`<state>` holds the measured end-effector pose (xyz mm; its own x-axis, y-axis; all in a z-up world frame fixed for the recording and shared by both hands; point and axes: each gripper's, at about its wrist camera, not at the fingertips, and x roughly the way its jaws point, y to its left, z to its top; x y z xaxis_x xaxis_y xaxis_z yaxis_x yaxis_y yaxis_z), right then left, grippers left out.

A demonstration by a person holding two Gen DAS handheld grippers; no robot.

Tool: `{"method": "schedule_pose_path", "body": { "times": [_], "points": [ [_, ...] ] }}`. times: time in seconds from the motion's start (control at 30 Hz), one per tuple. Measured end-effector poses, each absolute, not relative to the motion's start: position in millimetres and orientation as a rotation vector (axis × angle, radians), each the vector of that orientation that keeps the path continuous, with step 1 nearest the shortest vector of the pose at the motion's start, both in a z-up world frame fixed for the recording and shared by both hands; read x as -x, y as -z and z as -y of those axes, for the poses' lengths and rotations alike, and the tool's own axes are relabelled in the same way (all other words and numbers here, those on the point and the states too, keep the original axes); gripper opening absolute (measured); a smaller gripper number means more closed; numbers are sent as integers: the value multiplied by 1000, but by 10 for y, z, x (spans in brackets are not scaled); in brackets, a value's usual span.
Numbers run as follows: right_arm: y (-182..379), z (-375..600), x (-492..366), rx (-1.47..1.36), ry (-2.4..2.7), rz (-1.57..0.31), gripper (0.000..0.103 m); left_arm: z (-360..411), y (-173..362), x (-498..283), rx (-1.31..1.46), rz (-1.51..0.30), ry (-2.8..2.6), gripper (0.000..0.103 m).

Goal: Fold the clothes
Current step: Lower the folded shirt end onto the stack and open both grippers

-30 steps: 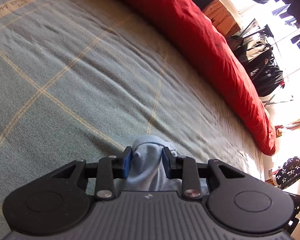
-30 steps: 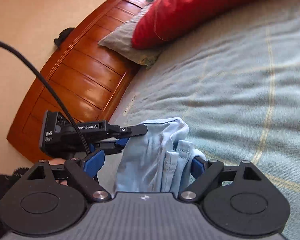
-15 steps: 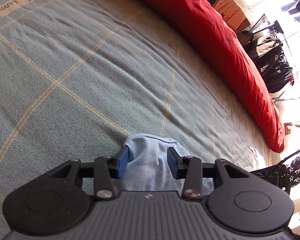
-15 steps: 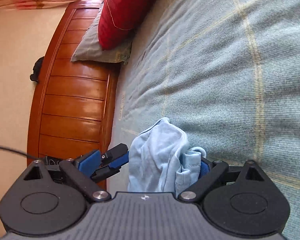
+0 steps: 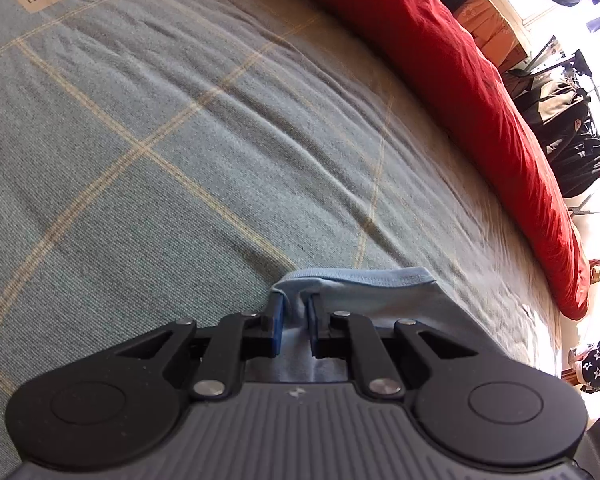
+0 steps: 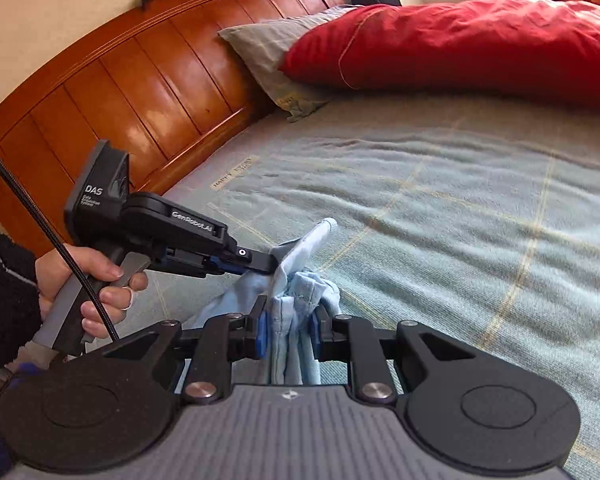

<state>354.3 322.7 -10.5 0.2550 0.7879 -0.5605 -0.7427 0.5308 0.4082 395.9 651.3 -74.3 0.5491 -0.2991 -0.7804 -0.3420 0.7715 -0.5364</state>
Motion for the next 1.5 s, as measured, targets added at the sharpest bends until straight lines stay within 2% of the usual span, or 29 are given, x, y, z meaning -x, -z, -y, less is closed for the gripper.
{"method": "schedule_pose_path", "body": {
  "times": [0.13, 0.4, 0.47, 0.53, 0.57, 0.67, 0.83, 1.03, 1.17, 1.33, 1.4, 1.5],
  "points": [
    [48, -3169, -3513, -49, -942, -796, 23, -6495, 723, -4003, 696, -1023, -36, 11],
    [336, -2809, -3733, -174, -825, -943, 28, -6500, 761, -4032, 698, -1019, -60, 13],
    [435, -2738, -3822, -212, -838, -962, 34, -6518, 768, -4023, 708, -1015, -59, 14],
    [577, -2676, -3943, -305, -874, -1010, 52, -6512, 760, -4021, 697, -1014, -59, 14],
    [662, -2656, -4007, -360, -877, -1040, 53, -6503, 754, -4024, 686, -1015, -60, 15],
    [773, -2648, -4130, -423, -868, -1085, 54, -6463, 696, -4031, 646, -1023, -58, 14],
    [560, -2642, -4141, -399, -900, -1029, 54, -6327, 433, -3892, 527, -1024, -49, 16],
    [317, -3091, -4014, -210, -1108, -918, 54, -6118, 322, -3780, 484, -1013, 68, 32],
    [509, -3349, -3927, -96, -1151, -1017, 54, -6125, 562, -3668, 547, -1072, 48, 30],
    [534, -3184, -3800, -66, -1168, -1066, 54, -6296, 465, -3474, 671, -955, 16, 30],
    [520, -3179, -3744, -33, -1169, -1069, 55, -6389, 322, -3573, 637, -874, 26, 42],
    [471, -3239, -3706, 16, -1168, -1063, 56, -6568, 372, -3827, 628, -911, 22, 48]
  ]
}}
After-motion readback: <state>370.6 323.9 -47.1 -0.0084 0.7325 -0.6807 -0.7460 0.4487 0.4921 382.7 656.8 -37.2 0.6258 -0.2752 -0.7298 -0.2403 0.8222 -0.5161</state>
